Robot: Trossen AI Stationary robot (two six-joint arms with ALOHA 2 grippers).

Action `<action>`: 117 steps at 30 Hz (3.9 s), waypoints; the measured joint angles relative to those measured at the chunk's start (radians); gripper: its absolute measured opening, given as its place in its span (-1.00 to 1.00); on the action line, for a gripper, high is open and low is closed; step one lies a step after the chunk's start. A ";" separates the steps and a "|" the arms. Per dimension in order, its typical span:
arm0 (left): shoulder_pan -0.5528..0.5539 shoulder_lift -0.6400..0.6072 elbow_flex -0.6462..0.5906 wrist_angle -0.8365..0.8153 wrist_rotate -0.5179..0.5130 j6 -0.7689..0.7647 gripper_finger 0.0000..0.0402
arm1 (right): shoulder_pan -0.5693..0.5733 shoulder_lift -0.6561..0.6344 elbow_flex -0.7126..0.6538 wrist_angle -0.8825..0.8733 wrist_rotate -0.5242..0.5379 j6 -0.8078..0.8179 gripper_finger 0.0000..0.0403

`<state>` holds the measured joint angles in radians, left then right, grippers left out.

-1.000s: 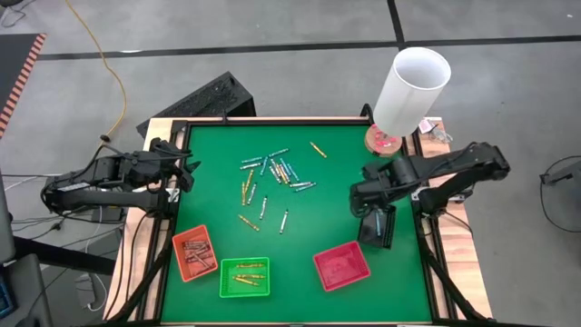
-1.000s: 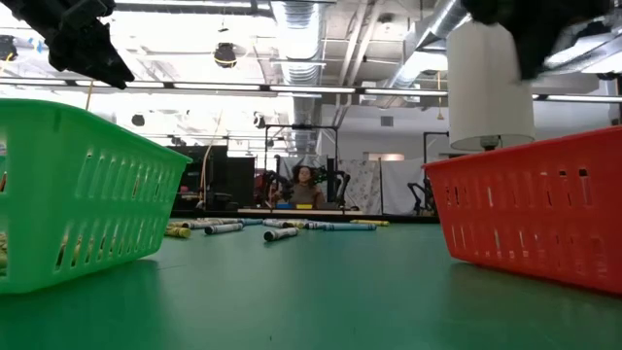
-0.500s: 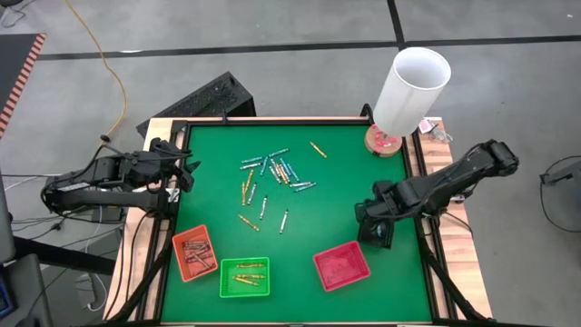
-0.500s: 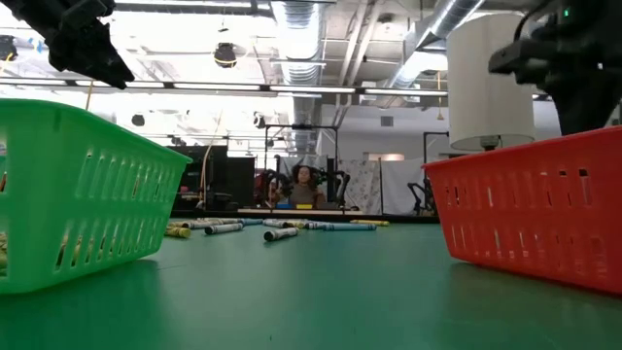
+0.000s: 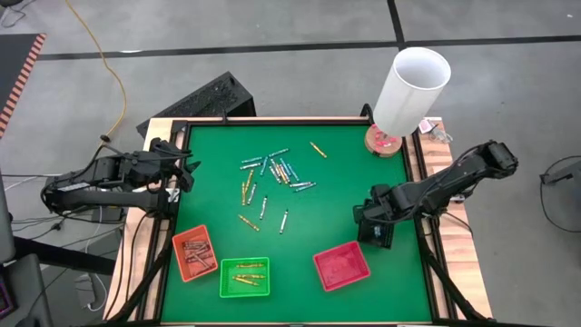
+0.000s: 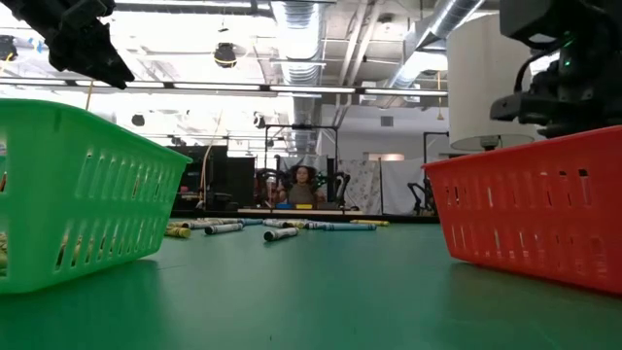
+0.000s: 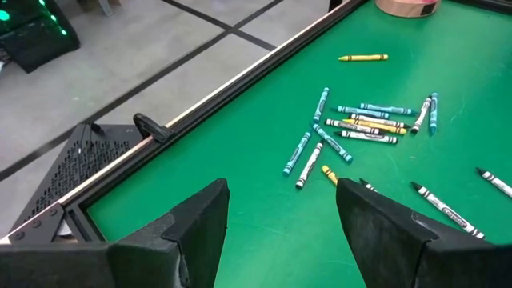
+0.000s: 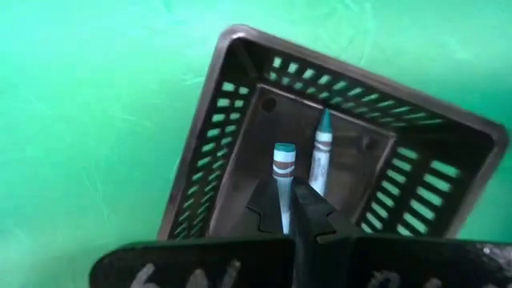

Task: Sort crayons
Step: Put the blue crayon into the black bin

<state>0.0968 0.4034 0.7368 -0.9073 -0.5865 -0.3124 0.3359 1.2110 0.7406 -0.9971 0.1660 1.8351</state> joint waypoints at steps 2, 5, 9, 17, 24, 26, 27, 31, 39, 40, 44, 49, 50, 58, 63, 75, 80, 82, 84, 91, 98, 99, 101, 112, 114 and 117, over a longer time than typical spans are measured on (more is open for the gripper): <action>0.000 0.000 0.000 0.000 0.000 -0.003 0.11 | 0.000 0.000 -0.013 0.020 0.000 0.000 -0.99; 0.000 0.000 0.000 0.000 0.000 0.002 0.11 | -0.007 0.000 -0.043 0.057 0.001 -0.002 -0.99; 0.000 0.000 0.000 0.000 0.000 0.002 0.11 | -0.012 0.001 -0.064 0.070 0.004 -0.002 -0.98; 0.000 0.000 0.000 0.000 0.000 0.002 0.11 | -0.011 0.006 -0.065 0.071 0.019 -0.027 -0.77; 0.000 0.000 0.000 0.000 0.000 0.002 0.11 | -0.011 0.006 -0.065 0.072 0.019 -0.043 -0.66; 0.000 0.000 0.000 0.000 0.000 0.002 0.11 | -0.011 0.006 -0.065 0.071 0.019 -0.061 -0.66; 0.000 0.000 0.000 0.000 0.000 0.002 0.11 | -0.011 0.005 -0.060 0.066 0.019 -0.064 -0.66; 0.000 0.000 0.000 0.000 0.000 0.002 0.11 | -0.016 0.005 -0.011 0.052 0.019 -0.111 -0.66; 0.000 0.000 0.000 0.000 0.000 -0.003 0.11 | -0.088 0.004 0.184 0.044 0.037 -0.455 -0.66; 0.000 0.000 0.000 0.000 0.000 -0.003 0.11 | -0.098 0.004 0.208 0.064 0.053 -0.550 -0.66; 0.000 0.000 0.000 0.000 0.000 -0.004 0.11 | -0.149 0.004 0.267 0.203 0.081 -0.939 -0.66; 0.000 0.000 0.000 0.000 0.000 -0.004 0.11 | -0.230 0.010 0.278 0.370 0.082 -1.367 -0.66; 0.000 0.000 0.000 0.000 0.000 -0.004 0.11 | -0.245 0.020 0.278 0.394 0.082 -1.442 -0.66; 0.000 0.000 0.000 0.000 0.000 -0.005 0.11 | -0.364 0.166 0.278 0.577 0.067 -1.823 -0.66; 0.000 0.000 0.000 0.000 0.000 -0.005 0.11 | -0.413 0.279 0.278 0.685 0.016 -1.983 -0.66; 0.000 0.000 0.000 0.000 0.000 -0.005 0.11 | -0.444 0.518 0.396 0.713 -0.075 -2.139 -0.66; 0.000 0.000 0.000 0.000 0.000 -0.005 0.11 | -0.444 0.614 0.486 0.642 -0.095 -2.197 -0.66; 0.000 0.000 0.000 0.000 0.000 -0.005 0.11 | -0.444 0.652 0.523 0.596 -0.096 -2.212 -0.66; 0.000 0.000 0.000 0.000 -0.001 -0.003 0.11 | -0.449 0.691 0.550 0.543 -0.097 -2.227 -0.66; 0.000 0.000 0.000 0.000 0.000 0.001 0.11 | -0.460 0.756 0.600 0.491 -0.097 -2.237 -0.66; 0.000 0.000 0.000 0.000 0.000 0.002 0.11 | -0.453 0.726 0.598 0.463 -0.089 -2.237 -0.66; 0.000 0.000 0.000 0.000 0.000 0.002 0.11 | -0.453 0.723 0.599 0.465 -0.089 -2.237 -0.66; 0.000 0.000 0.000 0.000 0.000 0.002 0.11 | -0.456 0.717 0.599 0.456 -0.089 -2.236 -0.66; 0.000 0.000 0.000 0.000 0.000 0.002 0.11 | -0.506 0.715 0.599 0.450 -0.089 -2.235 -0.66; 0.000 0.000 0.000 0.000 0.000 0.003 0.11 | -0.510 0.715 0.599 0.450 -0.090 -2.234 -0.66; 0.000 0.000 0.000 0.000 0.000 0.003 0.11 | -0.510 0.716 0.599 0.447 -0.110 -2.234 -0.66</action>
<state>0.0971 0.4030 0.7368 -0.9077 -0.5869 -0.3096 -0.1741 1.9265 1.3392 -0.5499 0.0562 -0.3985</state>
